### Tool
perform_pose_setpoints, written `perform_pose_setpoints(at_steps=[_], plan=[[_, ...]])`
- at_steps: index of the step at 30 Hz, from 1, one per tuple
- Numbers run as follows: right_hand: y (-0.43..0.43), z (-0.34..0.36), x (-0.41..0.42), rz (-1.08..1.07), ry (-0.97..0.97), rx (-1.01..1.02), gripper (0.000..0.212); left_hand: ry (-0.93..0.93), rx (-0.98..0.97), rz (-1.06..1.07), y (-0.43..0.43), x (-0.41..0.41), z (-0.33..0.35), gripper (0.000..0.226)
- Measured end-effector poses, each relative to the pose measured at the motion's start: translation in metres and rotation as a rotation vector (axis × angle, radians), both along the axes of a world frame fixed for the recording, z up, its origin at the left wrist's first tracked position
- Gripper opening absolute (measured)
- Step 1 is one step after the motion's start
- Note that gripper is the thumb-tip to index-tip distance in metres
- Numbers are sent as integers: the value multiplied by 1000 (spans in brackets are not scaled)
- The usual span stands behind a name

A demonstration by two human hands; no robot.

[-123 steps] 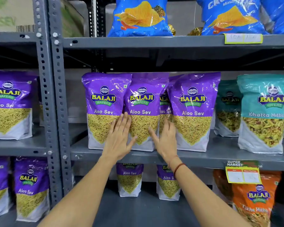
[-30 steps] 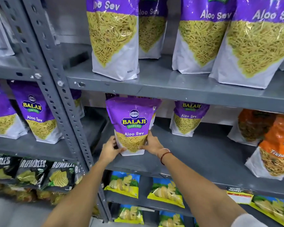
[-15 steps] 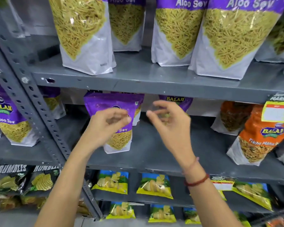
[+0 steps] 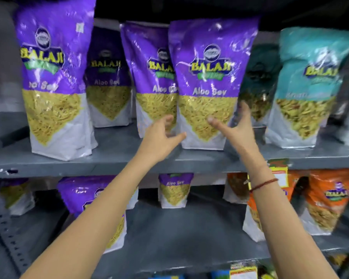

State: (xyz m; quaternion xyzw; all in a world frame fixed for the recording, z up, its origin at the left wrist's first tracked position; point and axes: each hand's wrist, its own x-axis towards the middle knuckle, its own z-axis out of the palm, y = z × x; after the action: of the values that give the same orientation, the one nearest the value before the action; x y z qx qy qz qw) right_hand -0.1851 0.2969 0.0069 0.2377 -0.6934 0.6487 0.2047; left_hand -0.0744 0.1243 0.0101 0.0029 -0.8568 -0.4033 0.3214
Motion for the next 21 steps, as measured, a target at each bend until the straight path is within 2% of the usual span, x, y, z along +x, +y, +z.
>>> perform_pose_setpoints(at_steps=[2, 5, 8, 12, 16, 19, 21], plan=[[4, -1, -11, 157, -117, 52, 115, -54, 4, -25, 3, -13, -3, 66], [9, -5, -14, 311, -159, 172, 89, -117, 41, -100, 10, -21, -3, 73], [13, -4, -8, 262, -144, 164, 79, -151, 46, -111, 16, -20, -3, 84], [25, -5, 18, 234, -103, 132, 53, -101, 10, -116, 20, -3, -6, 80], [52, -5, 56, 260, -62, 121, 47, -9, 6, -133, 32, 35, -11, 67], [66, -17, 91, 259, -6, 90, 50, 34, 45, -140, 41, 65, -18, 73], [71, -31, 110, 263, 22, 77, 53, 10, 8, -149, 43, 81, -24, 66]])
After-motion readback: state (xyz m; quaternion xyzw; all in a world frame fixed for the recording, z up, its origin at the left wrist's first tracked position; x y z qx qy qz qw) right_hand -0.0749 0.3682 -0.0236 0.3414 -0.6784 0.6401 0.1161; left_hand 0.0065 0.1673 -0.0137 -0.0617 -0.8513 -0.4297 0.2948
